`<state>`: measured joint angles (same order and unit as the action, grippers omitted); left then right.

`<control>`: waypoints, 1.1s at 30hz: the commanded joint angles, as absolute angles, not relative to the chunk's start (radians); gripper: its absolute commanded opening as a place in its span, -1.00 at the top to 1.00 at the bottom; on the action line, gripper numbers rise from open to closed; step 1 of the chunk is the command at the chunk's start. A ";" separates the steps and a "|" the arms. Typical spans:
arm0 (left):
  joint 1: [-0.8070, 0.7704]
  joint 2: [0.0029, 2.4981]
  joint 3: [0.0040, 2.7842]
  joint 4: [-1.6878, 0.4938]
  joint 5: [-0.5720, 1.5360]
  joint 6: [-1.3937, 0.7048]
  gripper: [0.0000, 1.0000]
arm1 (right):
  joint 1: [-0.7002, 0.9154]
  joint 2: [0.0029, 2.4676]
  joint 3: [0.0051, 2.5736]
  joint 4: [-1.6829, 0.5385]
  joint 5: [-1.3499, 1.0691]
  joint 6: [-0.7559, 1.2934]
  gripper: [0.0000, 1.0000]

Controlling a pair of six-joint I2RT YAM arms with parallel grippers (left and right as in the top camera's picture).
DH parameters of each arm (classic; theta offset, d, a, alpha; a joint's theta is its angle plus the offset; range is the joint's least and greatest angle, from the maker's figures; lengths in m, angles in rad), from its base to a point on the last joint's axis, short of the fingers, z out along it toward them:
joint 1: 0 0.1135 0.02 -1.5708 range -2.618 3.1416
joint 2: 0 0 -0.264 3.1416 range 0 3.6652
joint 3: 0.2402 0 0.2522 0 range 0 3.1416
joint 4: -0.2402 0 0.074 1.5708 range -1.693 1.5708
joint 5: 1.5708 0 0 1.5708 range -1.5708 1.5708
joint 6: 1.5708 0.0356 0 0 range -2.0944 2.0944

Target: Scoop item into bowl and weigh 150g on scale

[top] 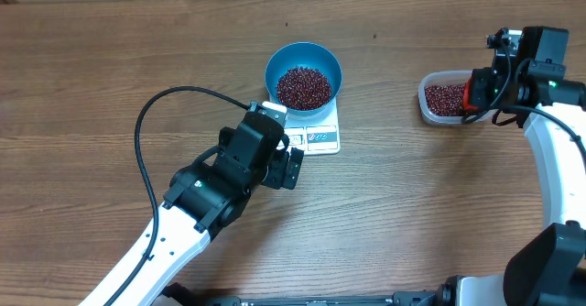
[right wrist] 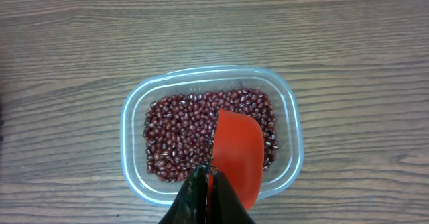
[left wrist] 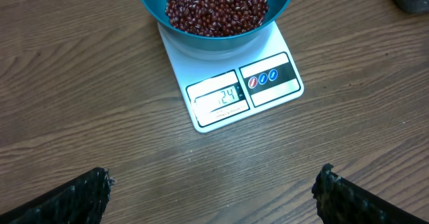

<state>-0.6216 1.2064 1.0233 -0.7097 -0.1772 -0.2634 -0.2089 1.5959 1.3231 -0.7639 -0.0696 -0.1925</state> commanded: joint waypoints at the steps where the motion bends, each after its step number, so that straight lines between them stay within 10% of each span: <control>1: -0.625 1.206 1.021 -0.706 -0.191 -0.277 -0.99 | -0.212 1.581 1.316 -0.754 -0.046 -0.241 0.92; 33: -0.625 1.206 1.021 -0.706 -0.191 -0.277 -0.99 | -0.212 1.796 1.268 -0.660 -0.275 -0.290 0.92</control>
<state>-0.6216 1.2064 1.0229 -0.7097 -0.1772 -0.2634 -0.2092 1.7763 1.2713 -0.6521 -0.2077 -0.2615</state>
